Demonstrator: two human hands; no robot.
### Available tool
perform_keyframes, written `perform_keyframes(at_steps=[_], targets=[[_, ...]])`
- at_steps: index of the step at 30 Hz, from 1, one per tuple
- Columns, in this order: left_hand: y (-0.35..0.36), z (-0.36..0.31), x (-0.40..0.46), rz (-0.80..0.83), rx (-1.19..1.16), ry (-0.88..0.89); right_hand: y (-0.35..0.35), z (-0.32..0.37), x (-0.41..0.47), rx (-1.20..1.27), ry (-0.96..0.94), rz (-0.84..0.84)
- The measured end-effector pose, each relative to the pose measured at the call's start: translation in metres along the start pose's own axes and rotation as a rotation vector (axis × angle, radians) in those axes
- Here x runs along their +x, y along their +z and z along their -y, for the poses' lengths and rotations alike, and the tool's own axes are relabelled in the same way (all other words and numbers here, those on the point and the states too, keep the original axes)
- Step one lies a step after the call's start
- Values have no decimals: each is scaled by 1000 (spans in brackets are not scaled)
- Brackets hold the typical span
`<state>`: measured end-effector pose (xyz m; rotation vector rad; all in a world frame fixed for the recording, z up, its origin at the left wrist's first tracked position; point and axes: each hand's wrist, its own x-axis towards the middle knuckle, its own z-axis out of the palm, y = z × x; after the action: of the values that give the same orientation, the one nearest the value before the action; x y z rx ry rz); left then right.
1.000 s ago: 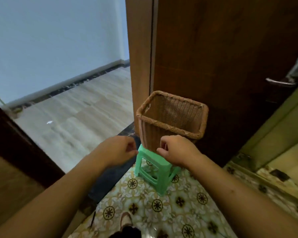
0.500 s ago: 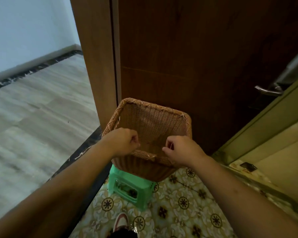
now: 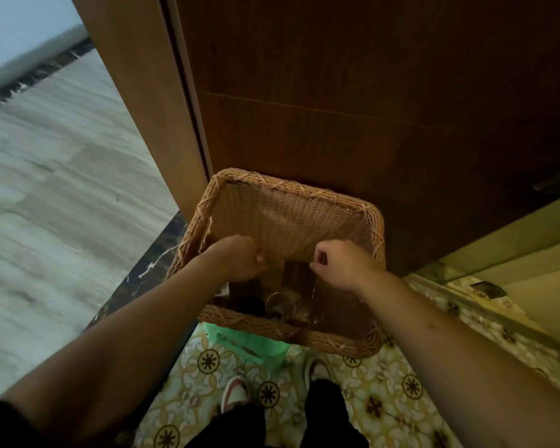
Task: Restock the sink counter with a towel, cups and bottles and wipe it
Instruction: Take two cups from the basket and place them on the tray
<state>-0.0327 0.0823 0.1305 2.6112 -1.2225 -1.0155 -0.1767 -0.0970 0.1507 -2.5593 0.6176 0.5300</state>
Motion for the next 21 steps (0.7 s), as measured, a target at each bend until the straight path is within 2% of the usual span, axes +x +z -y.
perform_keyframes(at_steps=[10, 16, 19, 21], targets=[[49, -27, 87, 245, 20, -135, 59, -50, 106, -135, -43, 337], [100, -18, 151, 394, 161, -149, 114, -71, 142, -131, 41, 456], [129, -9, 178, 457, 253, -170, 144, -81, 154, -165, 134, 579], [148, -2, 194, 512, 262, -190, 161, -87, 161, -127, 197, 589]])
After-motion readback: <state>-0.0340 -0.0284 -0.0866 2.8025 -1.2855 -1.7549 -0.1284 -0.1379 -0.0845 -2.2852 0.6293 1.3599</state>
